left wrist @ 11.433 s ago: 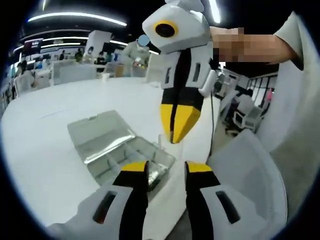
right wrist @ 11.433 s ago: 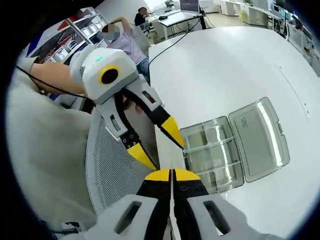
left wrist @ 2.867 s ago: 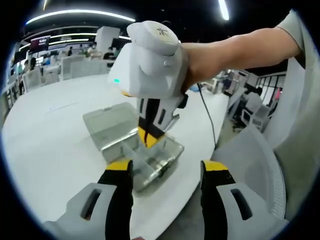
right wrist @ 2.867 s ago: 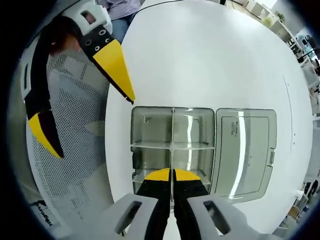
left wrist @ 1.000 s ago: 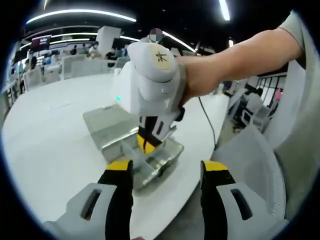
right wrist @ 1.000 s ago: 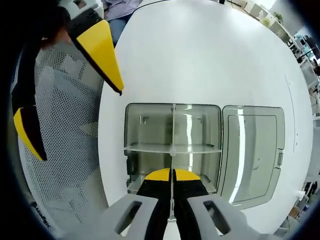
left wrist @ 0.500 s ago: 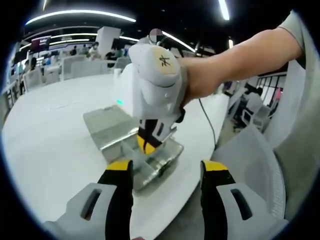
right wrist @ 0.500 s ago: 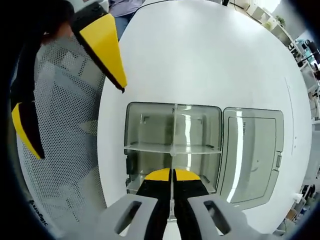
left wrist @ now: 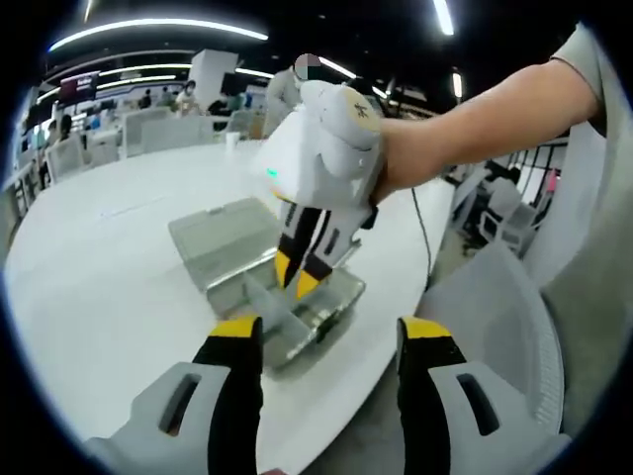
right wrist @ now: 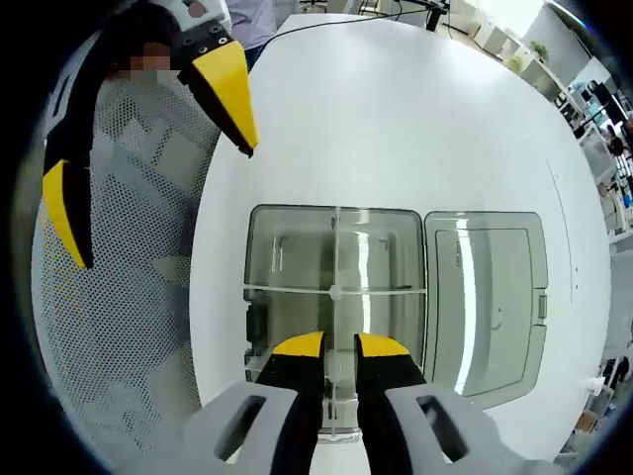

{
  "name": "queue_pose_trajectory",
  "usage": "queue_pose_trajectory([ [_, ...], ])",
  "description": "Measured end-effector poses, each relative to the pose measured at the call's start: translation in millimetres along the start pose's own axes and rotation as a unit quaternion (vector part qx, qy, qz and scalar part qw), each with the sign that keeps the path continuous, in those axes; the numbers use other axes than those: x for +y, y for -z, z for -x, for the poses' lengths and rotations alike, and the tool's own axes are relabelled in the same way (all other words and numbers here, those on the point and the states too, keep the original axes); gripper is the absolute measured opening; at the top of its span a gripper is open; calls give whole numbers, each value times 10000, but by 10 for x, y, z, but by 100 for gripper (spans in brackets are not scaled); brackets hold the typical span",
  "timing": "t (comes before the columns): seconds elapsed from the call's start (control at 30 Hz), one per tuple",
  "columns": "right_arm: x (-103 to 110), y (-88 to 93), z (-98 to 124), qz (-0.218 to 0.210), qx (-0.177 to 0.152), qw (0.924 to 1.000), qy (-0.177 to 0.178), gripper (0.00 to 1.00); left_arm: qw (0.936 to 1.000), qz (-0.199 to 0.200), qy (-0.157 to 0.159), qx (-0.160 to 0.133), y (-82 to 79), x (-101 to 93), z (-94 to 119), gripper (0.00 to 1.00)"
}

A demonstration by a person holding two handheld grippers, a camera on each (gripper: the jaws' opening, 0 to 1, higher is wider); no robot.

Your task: Insert the divider into the dual guide fixture by aligning both edges with the guide slots and pushing it downward to the bottom, including one-sided entry, uneven engagement, binding, and posture correction.

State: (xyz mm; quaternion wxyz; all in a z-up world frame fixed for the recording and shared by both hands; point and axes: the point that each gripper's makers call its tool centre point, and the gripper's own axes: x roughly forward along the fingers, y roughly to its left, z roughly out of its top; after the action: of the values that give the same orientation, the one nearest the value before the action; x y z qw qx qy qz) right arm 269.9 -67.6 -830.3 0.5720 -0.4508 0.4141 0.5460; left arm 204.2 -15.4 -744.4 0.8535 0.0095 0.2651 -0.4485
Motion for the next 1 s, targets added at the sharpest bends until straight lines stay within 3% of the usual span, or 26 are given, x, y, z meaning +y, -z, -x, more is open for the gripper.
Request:
queue_pose_trajectory([
  [0.17, 36, -6, 58, -255, -620, 9977, 28, 14, 10000, 8, -18, 42, 23, 33, 10, 53],
  [0.37, 98, 61, 98, -728, -1125, 9910, 31, 24, 10000, 24, -55, 76, 6, 31, 22, 54],
  [0.57, 161, -11, 244, -1188, -1947, 9735, 184, 31, 9999, 19, -114, 80, 1, 42, 40, 56],
  [0.8, 282, 26, 358, -1592, -2365, 9581, 278, 44, 9997, 60, -240, 91, 26, 74, 127, 59],
  [1.0, 371, 82, 498, -2028, -2727, 9395, 435, 56, 9992, 92, -375, 76, 48, 111, 226, 62],
])
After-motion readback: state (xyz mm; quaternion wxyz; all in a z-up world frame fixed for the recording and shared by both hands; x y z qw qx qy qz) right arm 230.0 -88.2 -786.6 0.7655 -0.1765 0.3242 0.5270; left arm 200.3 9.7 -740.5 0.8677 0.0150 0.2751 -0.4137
